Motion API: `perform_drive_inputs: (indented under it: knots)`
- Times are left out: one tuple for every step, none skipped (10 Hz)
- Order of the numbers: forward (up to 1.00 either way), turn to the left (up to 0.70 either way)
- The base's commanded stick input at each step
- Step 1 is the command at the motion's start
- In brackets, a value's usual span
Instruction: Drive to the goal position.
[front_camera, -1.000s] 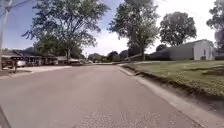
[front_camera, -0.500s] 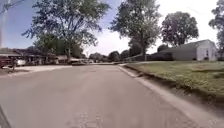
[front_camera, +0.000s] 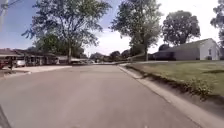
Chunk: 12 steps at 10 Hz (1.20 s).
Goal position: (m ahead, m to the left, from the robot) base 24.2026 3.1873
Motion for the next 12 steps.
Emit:
perform_drive_inputs:
  knots:
    - [0.7, 0.03]
    - [0.7, 0.03]
    - [0.7, 0.03]
    - [0.7, 0.03]
    - [0.7, 0.03]
    - [0.7, 0.03]
    - [0.7, 0.03]
    - [0.7, 0.03]
    - [0.7, 0.03]
    - [0.7, 0.03]
    - [0.7, 0.03]
    - [0.7, 0.03]
